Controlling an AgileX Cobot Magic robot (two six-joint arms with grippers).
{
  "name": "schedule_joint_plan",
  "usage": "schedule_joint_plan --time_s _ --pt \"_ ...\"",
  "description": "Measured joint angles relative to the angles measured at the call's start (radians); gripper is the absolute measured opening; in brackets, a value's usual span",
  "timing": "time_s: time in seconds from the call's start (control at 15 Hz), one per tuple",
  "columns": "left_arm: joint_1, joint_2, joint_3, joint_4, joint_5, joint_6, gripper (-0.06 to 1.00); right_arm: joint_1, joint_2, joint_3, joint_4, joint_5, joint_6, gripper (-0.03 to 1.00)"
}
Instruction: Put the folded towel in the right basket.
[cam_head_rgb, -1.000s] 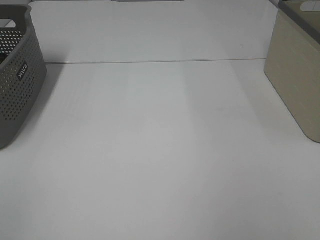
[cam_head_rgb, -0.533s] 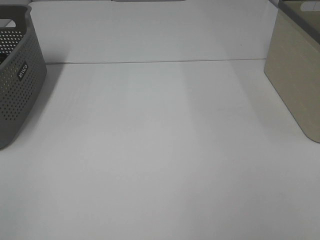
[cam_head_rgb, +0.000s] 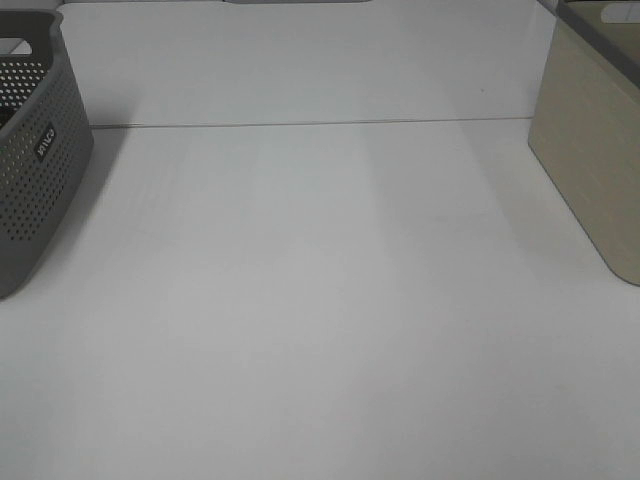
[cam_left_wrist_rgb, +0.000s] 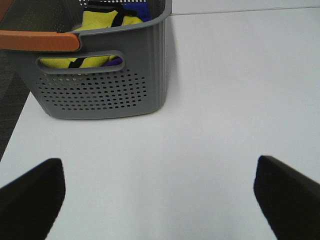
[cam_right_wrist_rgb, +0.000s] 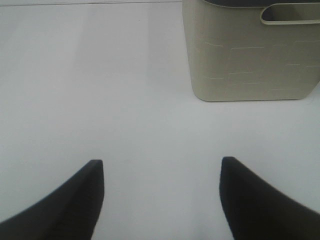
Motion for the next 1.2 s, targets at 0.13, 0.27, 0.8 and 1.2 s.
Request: schedule_joint_plan --time_s 0.13,0.27,0.8,1.2 --pt "0.000 0.000 0.000 0.000 0.000 0.000 0.97 0.000 0.000 0.002 0.000 -0.003 0.000 0.63" --pt "0.000 0.000 0.000 0.000 0.000 0.000 0.97 0.000 0.000 0.002 0.000 -0.003 0.000 0.63" --pt "0.000 0.000 0.000 0.000 0.000 0.000 0.97 0.000 0.000 0.002 -0.001 -0.003 0.000 0.63" --pt "0.000 0.000 0.000 0.000 0.000 0.000 0.97 0.000 0.000 0.002 -0.001 -0.003 0.000 0.63"
